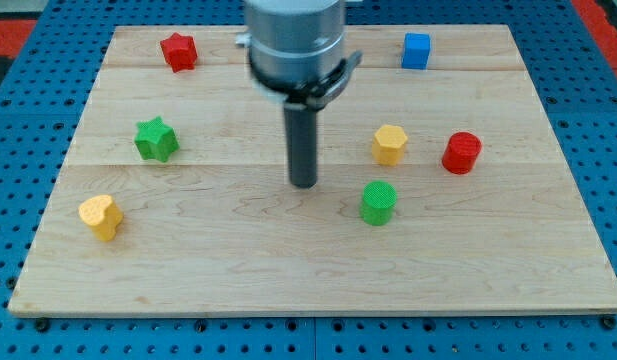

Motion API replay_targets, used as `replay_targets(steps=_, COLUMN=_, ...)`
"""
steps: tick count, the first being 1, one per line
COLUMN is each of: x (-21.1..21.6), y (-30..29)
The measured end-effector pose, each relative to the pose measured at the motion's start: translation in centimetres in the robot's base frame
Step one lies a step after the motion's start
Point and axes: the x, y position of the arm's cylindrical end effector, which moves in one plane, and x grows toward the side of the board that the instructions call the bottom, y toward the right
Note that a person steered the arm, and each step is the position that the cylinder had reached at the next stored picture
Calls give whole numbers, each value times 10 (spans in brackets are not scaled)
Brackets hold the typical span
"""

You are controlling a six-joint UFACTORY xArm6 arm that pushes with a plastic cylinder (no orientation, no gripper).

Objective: Move the yellow hexagon diagonally to the bottom right of the green star

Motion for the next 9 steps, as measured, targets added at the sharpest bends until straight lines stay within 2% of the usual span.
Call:
replay_targets(steps=1, x=-55, y=4)
replay_targets(steps=2, x=-64, y=68)
replay_targets(steps=3, x=-44, y=126)
replay_targets(steps=4, x=-25, y=114)
replay_targets(steps=5, x=12, y=137)
replay_targets(steps=6, x=52, y=116)
replay_targets(steps=7, x=79, y=68)
replay_targets(steps=8, x=108, y=147)
replay_targets(steps=9, x=129, y=109)
